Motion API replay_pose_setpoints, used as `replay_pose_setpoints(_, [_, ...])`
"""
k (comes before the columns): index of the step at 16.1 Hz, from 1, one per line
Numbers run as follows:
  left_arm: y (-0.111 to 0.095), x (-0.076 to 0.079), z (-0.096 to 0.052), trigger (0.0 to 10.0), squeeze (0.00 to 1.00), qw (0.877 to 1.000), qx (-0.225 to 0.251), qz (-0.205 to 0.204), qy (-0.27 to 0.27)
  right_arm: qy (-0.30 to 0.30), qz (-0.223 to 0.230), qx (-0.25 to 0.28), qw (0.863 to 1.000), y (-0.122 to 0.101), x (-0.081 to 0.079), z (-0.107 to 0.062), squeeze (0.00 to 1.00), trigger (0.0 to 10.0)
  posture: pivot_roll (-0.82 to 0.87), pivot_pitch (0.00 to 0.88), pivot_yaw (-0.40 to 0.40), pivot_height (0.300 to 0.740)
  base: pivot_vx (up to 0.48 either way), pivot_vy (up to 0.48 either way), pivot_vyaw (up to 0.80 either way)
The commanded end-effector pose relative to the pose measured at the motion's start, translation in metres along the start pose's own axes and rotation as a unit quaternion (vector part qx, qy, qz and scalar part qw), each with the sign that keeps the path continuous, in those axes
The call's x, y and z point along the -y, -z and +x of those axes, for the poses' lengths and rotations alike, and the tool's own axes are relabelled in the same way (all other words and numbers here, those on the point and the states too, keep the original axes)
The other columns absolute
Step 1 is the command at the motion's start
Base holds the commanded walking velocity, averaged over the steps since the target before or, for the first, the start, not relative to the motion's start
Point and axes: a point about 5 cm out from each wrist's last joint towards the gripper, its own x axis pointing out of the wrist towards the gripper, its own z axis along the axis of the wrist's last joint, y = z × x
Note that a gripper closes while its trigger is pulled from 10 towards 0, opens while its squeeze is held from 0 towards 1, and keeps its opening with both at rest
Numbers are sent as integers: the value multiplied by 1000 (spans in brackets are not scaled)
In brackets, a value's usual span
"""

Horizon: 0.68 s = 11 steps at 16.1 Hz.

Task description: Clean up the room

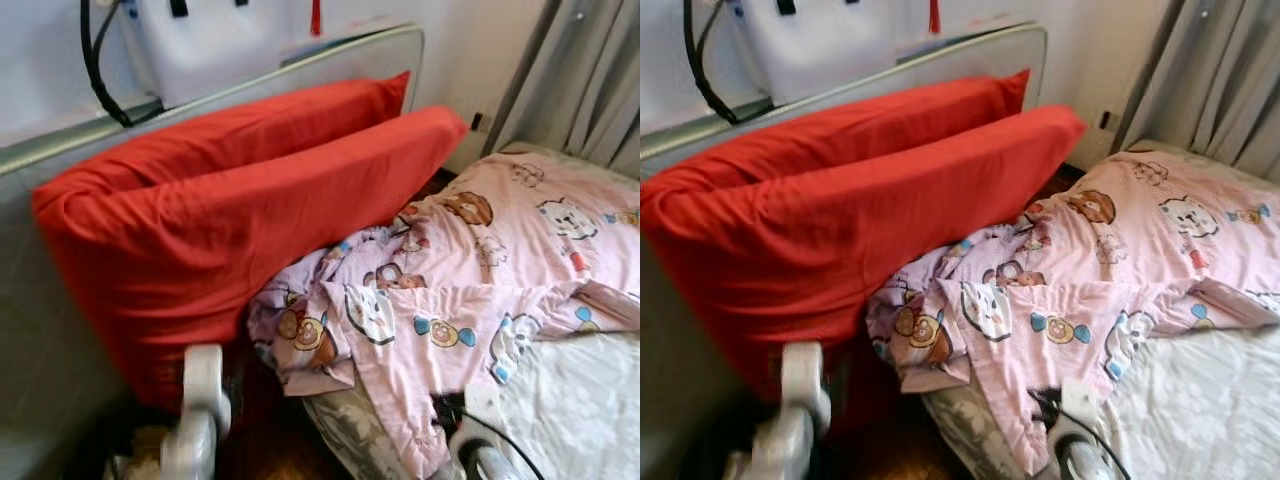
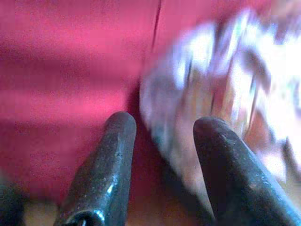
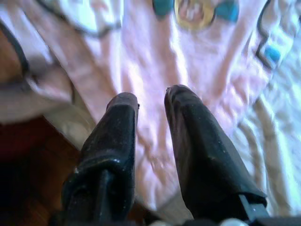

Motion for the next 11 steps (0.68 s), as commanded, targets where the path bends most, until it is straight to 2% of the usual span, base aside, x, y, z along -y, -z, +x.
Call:
replay_pose_setpoints(1, [7,2,-8,10000,0,1000,-4,3,7,4,11,23,1000,-5,2,0,0,10000,4,9,-1,740,0,0,0])
replay_pose_setpoints(4, [-6,0,-11,10000,0,999,41,-1,22,-12,14,80,997,-17,-11,1,0,10000,-6,0,7,740,0,0,0])
replay_pose_setpoints(8, [-11,-2,-21,10000,0,998,55,3,24,-16,9,138,990,-28,-17,-4,0,10000,-13,0,6,740,0,0,0])
replay_pose_setpoints(11, [-17,3,-20,10000,0,998,62,-3,28,-18,-2,156,988,-36,-23,-4,0,10000,-6,0,-5,740,0,0,0])
